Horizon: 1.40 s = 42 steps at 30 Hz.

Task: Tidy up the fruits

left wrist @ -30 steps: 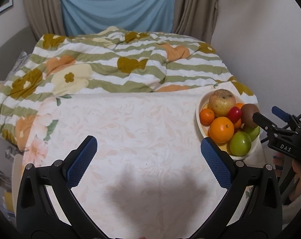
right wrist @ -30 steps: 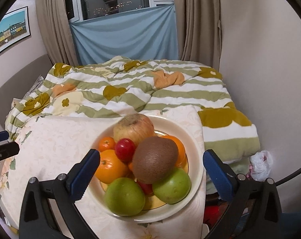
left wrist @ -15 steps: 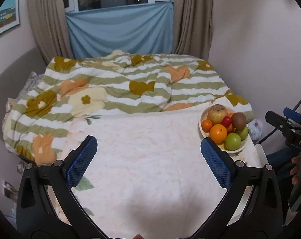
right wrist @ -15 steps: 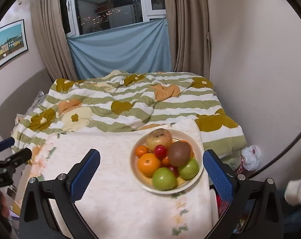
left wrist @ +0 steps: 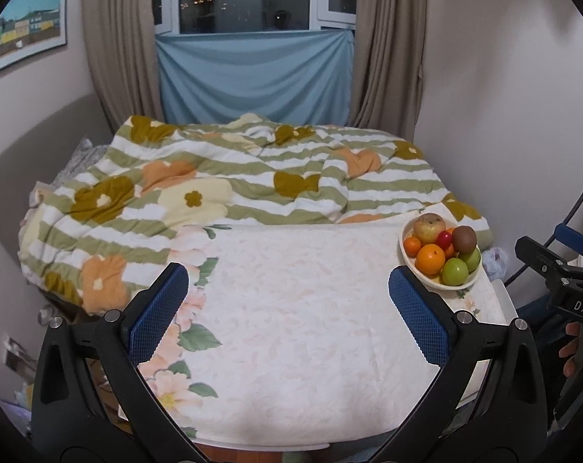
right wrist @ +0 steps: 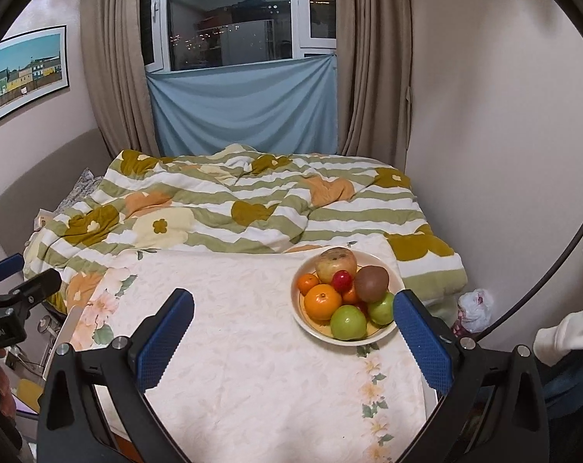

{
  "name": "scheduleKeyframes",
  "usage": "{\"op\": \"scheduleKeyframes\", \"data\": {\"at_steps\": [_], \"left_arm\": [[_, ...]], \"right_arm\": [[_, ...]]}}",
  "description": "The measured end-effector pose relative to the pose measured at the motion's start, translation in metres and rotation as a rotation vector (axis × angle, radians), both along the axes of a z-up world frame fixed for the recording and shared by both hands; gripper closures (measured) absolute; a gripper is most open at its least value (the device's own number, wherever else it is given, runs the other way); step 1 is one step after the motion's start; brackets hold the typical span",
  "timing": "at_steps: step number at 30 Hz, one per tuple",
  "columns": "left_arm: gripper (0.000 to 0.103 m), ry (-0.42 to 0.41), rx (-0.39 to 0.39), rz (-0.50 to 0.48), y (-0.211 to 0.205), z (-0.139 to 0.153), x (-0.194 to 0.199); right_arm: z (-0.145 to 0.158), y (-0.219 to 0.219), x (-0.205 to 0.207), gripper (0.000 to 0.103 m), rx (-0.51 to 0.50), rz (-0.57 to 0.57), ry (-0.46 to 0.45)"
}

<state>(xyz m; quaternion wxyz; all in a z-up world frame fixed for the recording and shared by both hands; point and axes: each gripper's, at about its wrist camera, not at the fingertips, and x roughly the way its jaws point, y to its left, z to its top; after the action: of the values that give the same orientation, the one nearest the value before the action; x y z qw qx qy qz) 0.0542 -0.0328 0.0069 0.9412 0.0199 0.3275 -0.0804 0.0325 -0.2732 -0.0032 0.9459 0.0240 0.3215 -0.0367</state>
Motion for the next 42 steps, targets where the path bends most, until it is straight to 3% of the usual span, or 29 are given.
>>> {"op": "scheduleKeyframes", "data": {"at_steps": [42], "left_arm": [[0.000,-0.034,0.010,-0.002,0.012,0.009,-0.007]], "right_arm": [[0.004,0.013,-0.005,0.000,0.002,-0.015,-0.008]]}}
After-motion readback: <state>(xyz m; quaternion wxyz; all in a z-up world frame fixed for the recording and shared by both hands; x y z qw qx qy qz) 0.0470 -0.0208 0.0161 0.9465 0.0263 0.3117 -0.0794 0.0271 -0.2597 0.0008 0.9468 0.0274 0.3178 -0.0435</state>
